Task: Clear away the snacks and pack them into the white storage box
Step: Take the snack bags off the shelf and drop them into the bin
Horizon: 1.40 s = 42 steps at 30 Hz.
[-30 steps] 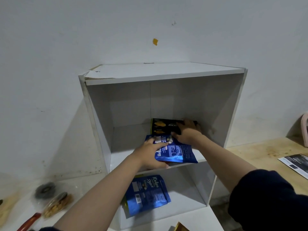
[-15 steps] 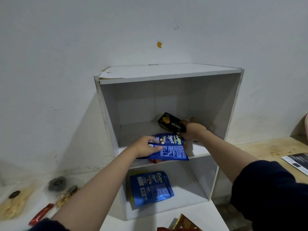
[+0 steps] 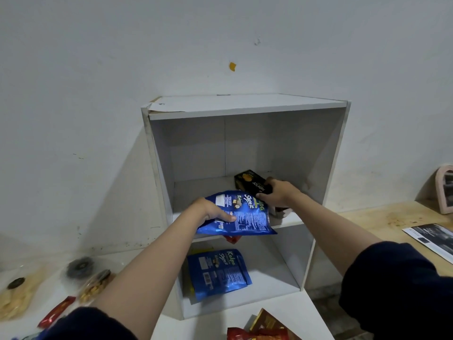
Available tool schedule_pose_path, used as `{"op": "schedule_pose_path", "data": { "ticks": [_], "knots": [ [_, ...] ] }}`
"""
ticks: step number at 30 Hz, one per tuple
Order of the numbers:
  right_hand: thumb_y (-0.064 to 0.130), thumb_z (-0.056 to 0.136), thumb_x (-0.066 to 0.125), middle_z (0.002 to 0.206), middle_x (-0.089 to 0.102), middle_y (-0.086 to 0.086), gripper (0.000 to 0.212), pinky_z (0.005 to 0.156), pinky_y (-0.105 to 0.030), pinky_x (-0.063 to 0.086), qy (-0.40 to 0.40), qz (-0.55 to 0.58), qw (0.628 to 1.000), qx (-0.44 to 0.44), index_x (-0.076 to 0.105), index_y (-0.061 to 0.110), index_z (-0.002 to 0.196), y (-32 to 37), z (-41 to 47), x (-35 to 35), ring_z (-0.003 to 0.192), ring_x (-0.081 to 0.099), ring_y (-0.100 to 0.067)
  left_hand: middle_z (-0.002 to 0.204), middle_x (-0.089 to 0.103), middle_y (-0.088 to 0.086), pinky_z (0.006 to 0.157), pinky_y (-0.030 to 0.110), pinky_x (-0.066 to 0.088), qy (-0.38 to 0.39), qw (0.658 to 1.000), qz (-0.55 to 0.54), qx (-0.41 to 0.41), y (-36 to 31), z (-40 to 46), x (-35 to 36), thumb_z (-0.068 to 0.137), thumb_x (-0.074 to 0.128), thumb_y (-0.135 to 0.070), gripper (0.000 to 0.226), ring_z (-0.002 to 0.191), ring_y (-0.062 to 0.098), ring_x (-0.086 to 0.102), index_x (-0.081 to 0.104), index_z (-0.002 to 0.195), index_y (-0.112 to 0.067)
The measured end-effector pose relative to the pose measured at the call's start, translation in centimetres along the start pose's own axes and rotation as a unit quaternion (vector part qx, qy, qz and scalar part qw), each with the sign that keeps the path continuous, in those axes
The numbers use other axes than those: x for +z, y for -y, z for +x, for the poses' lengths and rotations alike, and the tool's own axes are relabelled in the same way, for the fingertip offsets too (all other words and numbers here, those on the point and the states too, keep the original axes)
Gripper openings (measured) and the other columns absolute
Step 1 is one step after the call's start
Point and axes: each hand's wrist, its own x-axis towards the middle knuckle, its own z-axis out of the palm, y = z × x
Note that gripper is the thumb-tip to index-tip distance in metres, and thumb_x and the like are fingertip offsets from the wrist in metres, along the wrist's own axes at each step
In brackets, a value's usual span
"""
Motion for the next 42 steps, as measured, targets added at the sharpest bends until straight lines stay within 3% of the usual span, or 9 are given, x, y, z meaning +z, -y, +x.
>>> {"op": "schedule_pose_path", "data": {
  "ticks": [3, 6, 15, 21, 24, 28, 32, 38, 42],
  "knots": [
    [0.051, 0.083, 0.059, 0.119, 0.062, -0.011, 0.055, 0.080, -0.029, 0.046, -0.004, 0.045, 0.999, 0.004, 0.046, 0.019, 0.126, -0.4, -1.2, 0.3, 0.104, 0.059, -0.028, 0.093, 0.069, 0.009, 0.083, 0.037, 0.055, 0.047, 0.997, -0.055, -0.016, 0.7, -1.1, 0.3, 0.063, 0.087, -0.020, 0.041, 0.083, 0.023, 0.066, 0.066, 0.095, -0.005],
    [0.047, 0.084, 0.057, 0.119, 0.063, -0.011, 0.052, 0.081, -0.030, 0.045, -0.024, 0.037, 0.999, -0.016, 0.048, 0.017, 0.126, -0.5, -2.8, 0.6, 0.107, 0.059, -0.029, 0.096, 0.073, 0.013, 0.082, 0.040, 0.057, 0.042, 0.995, -0.095, -0.005, 1.8, -2.6, 0.9, 0.058, 0.089, -0.014, 0.051, 0.085, 0.027, 0.070, 0.067, 0.103, -0.001],
    [0.042, 0.078, 0.060, 0.084, 0.063, -0.006, 0.037, 0.065, -0.029, 0.048, -0.058, 0.084, 0.994, -0.043, 0.067, 0.013, 0.101, -1.8, -9.7, -0.9, 0.083, 0.062, -0.027, 0.097, 0.069, 0.012, 0.060, 0.026, 0.051, -0.129, 0.968, -0.208, 0.054, 5.7, -11.3, 3.9, 0.067, 0.084, -0.027, 0.052, 0.073, 0.020, 0.066, 0.061, 0.105, -0.002],
    [0.040, 0.081, 0.061, 0.081, 0.064, -0.007, 0.032, 0.058, -0.027, 0.040, -0.064, 0.146, 0.981, -0.108, 0.068, 0.012, 0.095, 0.2, -16.5, 0.1, 0.073, 0.057, -0.025, 0.091, 0.070, 0.012, 0.068, 0.033, 0.054, -0.258, 0.924, -0.283, 0.016, 10.6, -19.2, 7.0, 0.065, 0.076, -0.026, 0.031, 0.082, 0.028, 0.069, 0.063, 0.088, -0.010],
    [0.040, 0.081, 0.061, 0.088, 0.064, -0.006, 0.033, 0.060, -0.028, 0.043, -0.035, 0.178, 0.973, -0.145, 0.066, 0.013, 0.098, 2.5, -20.0, 1.9, 0.078, 0.057, -0.022, 0.091, 0.071, 0.008, 0.077, 0.041, 0.058, -0.296, 0.900, -0.318, -0.014, 14.4, -23.1, 7.5, 0.049, 0.078, -0.031, 0.047, 0.081, 0.028, 0.070, 0.063, 0.091, -0.015],
    [0.044, 0.079, 0.060, 0.079, 0.065, 0.000, 0.033, 0.054, -0.025, 0.044, 0.027, 0.191, 0.963, -0.187, 0.066, 0.014, 0.092, 6.8, -23.9, 4.3, 0.071, 0.059, -0.016, 0.092, 0.070, 0.011, 0.081, 0.049, 0.057, -0.359, 0.850, -0.383, -0.044, 20.6, -28.0, 7.1, 0.060, 0.086, -0.016, 0.043, 0.083, 0.029, 0.069, 0.063, 0.094, -0.007],
    [0.043, 0.078, 0.060, 0.086, 0.065, -0.004, 0.033, 0.067, -0.032, 0.050, 0.095, 0.190, 0.951, -0.227, 0.065, 0.014, 0.093, 12.3, -28.1, 7.4, 0.080, 0.061, -0.022, 0.098, 0.071, 0.012, 0.079, 0.049, 0.057, -0.440, 0.784, -0.431, -0.077, 27.5, -32.9, 5.3, 0.048, 0.090, -0.037, 0.069, 0.083, 0.031, 0.070, 0.064, 0.106, -0.007],
    [0.041, 0.079, 0.062, 0.098, 0.068, -0.004, 0.031, 0.071, -0.031, 0.046, 0.185, 0.176, 0.908, -0.331, 0.068, 0.016, 0.095, 23.1, -35.5, 13.2, 0.084, 0.059, -0.021, 0.093, 0.069, 0.011, 0.076, 0.039, 0.057, -0.552, 0.669, -0.484, -0.118, 34.9, -42.7, 1.9, 0.063, 0.078, -0.036, 0.047, 0.081, 0.029, 0.068, 0.061, 0.097, -0.009],
    [0.045, 0.080, 0.062, 0.092, 0.060, -0.002, 0.038, 0.070, -0.031, 0.044, 0.244, 0.172, 0.877, -0.377, 0.063, 0.014, 0.101, 31.4, -42.2, 17.1, 0.082, 0.054, -0.018, 0.097, 0.069, 0.010, 0.077, 0.040, 0.058, -0.618, 0.600, -0.491, -0.132, 41.0, -49.9, -0.8, 0.060, 0.076, -0.033, 0.054, 0.082, 0.028, 0.069, 0.061, 0.105, -0.007]
  ]
}}
